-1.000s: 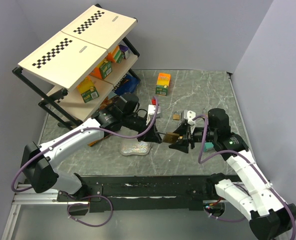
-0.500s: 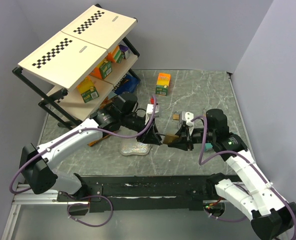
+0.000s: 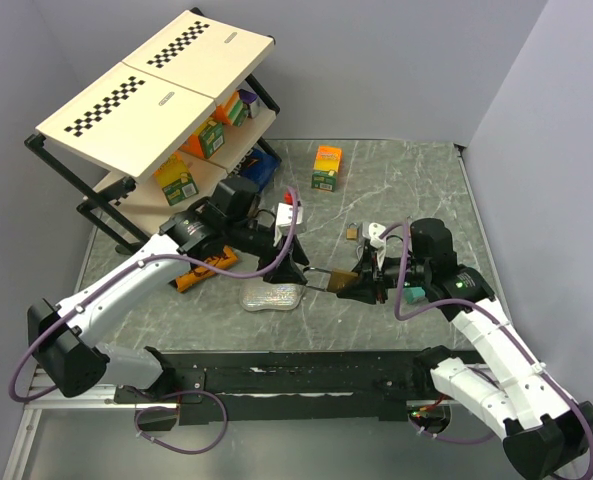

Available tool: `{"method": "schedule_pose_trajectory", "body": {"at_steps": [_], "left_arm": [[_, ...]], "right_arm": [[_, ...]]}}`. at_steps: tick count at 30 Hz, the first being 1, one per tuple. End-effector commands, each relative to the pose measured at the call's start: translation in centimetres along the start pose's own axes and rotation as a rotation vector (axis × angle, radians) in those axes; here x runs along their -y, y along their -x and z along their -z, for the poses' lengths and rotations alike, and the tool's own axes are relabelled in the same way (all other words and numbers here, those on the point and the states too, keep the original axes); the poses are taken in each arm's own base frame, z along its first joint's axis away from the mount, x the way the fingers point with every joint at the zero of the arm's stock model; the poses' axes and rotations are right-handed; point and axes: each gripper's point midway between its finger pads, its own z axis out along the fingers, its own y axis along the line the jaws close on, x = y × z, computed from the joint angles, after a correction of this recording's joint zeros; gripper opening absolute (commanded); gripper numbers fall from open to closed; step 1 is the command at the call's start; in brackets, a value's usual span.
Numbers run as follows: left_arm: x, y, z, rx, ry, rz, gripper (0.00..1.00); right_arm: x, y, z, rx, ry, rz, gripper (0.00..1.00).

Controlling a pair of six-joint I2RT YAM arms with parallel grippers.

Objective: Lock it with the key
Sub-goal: Lock the lock.

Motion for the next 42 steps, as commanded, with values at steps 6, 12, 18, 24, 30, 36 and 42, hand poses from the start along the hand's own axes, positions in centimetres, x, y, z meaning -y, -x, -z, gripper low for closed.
{"method": "schedule_pose_trajectory", "body": {"at_steps": [6,12,18,24,30,36,42], "left_arm": [[0.9,-0.5,-1.1,-0.013,-0.031,-0.048,0.54],[0.9,-1.4,-1.7,-0.029,-0.035,-0.041,0.43],[0.8,-1.1,-1.8,-0.018,-0.038,-0.048,0.15],[1.1,-0.9,-1.7,-0.004,-0.045,-0.060,0.01],[2.5,0.1,-2.3,0.019,-0.120,-0.032,0.01],[3.2,0.3,-3.1,0.017,-0.182,0.022,0.01],[3.0,1.2,-3.8,0.042,-0.198,0.033,0.01]], "right_arm": [[-1.1,5.2,0.5,0.117,0.043,0.088,0.00],[-1.6,5.5,0.6,0.123,0.064,0.085,0.00],[-2.0,5.4,0.6,0.122,0.089,0.079,0.00],[-2.1,5.5,0.5,0.122,0.098,0.079,0.00],[-1.1,5.7,0.0,0.127,0.057,0.109,0.00],[-0.6,5.5,-0.7,0.119,0.041,0.160,0.00],[-0.2,5.6,-1.5,0.132,0.023,0.187,0.00]]}}
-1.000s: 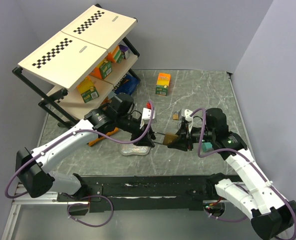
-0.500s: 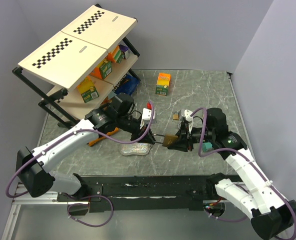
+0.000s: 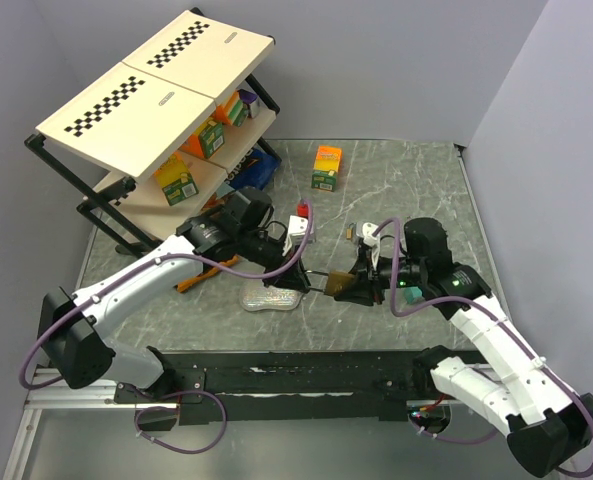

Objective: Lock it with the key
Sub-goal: Lock the lock.

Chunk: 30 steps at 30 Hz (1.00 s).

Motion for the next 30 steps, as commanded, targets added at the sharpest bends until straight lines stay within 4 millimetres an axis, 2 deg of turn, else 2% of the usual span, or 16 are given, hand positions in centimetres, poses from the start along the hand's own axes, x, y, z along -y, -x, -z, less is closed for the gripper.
{"method": "schedule_pose_trajectory", "body": {"at_steps": [1,10,21,25,30], "left_arm": [[1.9,4.3,-1.5,0.108,-0.122,-0.088,0.01],[2.0,5.4,-2.9,0.157,-0.162,-0.137,0.01],[2.6,6.4,-4.0,0.187,-0.221,-0.166,0.01],[2.6,6.2,-3.9,0.187,-0.215,-0.165,0.01],[1.9,5.6,-2.6,0.177,-0.187,-0.119,0.01]], "right_arm": [[0.1,5.9,-0.7,0.162,0.010,0.253,0.00],[-1.9,7.8,-1.7,0.233,0.143,0.224,0.00],[-2.1,9.5,-2.9,0.263,0.197,0.263,0.00],[-1.9,9.4,-3.0,0.254,0.201,0.265,0.00],[-2.0,8.1,-2.2,0.214,0.181,0.257,0.00]]}}
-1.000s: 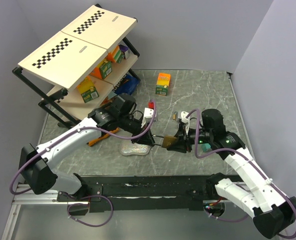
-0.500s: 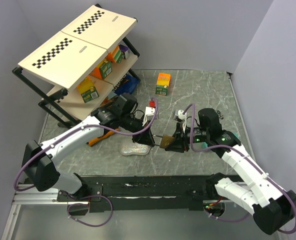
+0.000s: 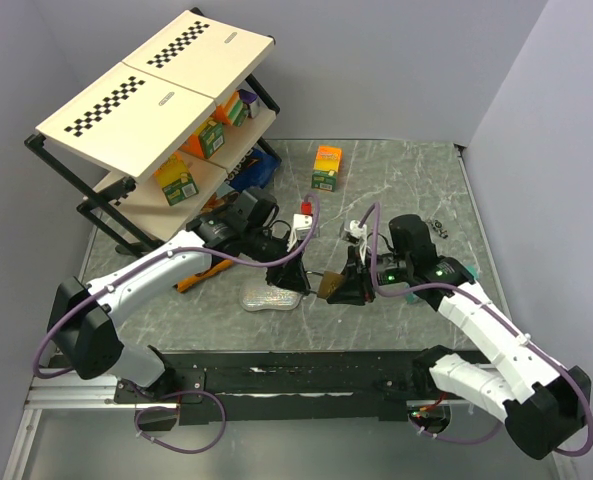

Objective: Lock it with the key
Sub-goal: Lock the lock.

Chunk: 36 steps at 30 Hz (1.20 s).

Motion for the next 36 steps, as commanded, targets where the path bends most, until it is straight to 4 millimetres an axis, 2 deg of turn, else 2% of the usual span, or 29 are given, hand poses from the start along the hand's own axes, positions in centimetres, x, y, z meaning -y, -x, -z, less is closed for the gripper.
{"method": "schedule_pose_trajectory", "body": {"at_steps": [1,6,7,8,11,13,14,17,22,29,36], "left_arm": [[3.2,6.4,-1.0,0.191,-0.161,-0.274,0.01],[1.9,5.4,1.2,0.178,-0.098,-0.259,0.01],[1.5,5.3,1.7,0.178,-0.083,-0.256,0.01],[1.4,5.1,2.0,0.173,-0.075,-0.256,0.01],[0.7,4.4,3.0,0.165,-0.051,-0.238,0.01],[0.3,4.2,3.7,0.159,-0.025,-0.242,0.01],[0.2,4.2,3.9,0.157,-0.019,-0.255,0.01],[0.2,4.1,4.4,0.145,-0.003,-0.269,0.01],[0.6,4.0,4.8,0.135,0.002,-0.283,0.01],[1.4,3.6,4.9,0.128,-0.022,-0.292,0.01],[1.9,3.8,4.4,0.125,-0.020,-0.306,0.01]], "right_arm": [[-3.8,8.1,0.3,0.210,0.132,0.418,0.00],[-2.8,7.0,2.0,0.171,0.067,0.362,0.02],[-2.7,6.5,2.2,0.154,0.062,0.328,0.07],[-2.7,6.5,2.6,0.153,0.054,0.332,0.21],[-1.9,6.2,4.1,0.148,0.001,0.308,0.55],[-1.4,5.8,5.0,0.135,-0.035,0.284,0.58],[-1.3,6.2,5.4,0.139,-0.054,0.308,0.63],[-1.2,6.1,6.2,0.130,-0.081,0.304,0.64],[-1.0,5.5,6.3,0.111,-0.078,0.302,0.63],[-0.4,4.9,5.7,0.087,-0.037,0.269,0.50],[0.2,4.5,5.1,0.068,-0.010,0.239,0.47]]}}
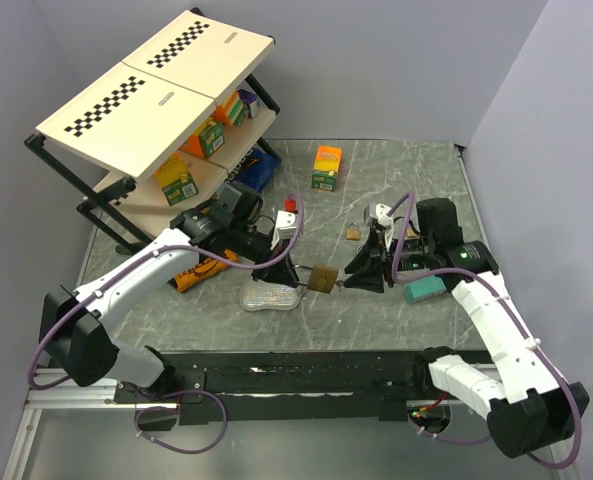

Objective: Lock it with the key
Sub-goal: Lock the lock.

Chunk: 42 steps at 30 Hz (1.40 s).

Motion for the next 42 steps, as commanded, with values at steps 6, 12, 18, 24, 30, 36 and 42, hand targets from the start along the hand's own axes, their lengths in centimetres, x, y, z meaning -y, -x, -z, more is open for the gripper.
{"method": "schedule_pose_trajectory", "body": {"at_steps": [6,12,18,24,30,36,42], "left_arm": [[2.7,4.7,1.1,0.120,-0.038,-0.172,0.01],[2.4,4.7,1.0,0.118,-0.033,-0.171,0.01],[2.4,4.4,0.9,0.110,-0.034,-0.169,0.01],[1.9,3.9,1.2,0.102,-0.019,-0.165,0.01],[1.6,3.1,1.9,0.086,-0.004,-0.166,0.01],[0.9,2.1,2.6,0.058,0.027,-0.173,0.01],[-0.4,2.3,2.9,0.091,0.086,-0.108,0.01]], "right_arm": [[-0.9,1.4,-0.4,0.019,0.071,0.063,0.38],[-1.7,0.2,-0.9,-0.007,0.110,0.058,0.36],[-1.7,0.1,-0.9,-0.017,0.116,0.064,0.13],[-1.4,-0.8,-0.6,-0.042,0.090,0.048,0.00],[-1.6,-2.0,0.5,-0.070,0.071,0.025,0.00],[0.0,-2.8,2.2,-0.078,0.010,-0.058,0.00],[5.2,-4.6,1.2,-0.079,-0.194,-0.341,0.00]]}}
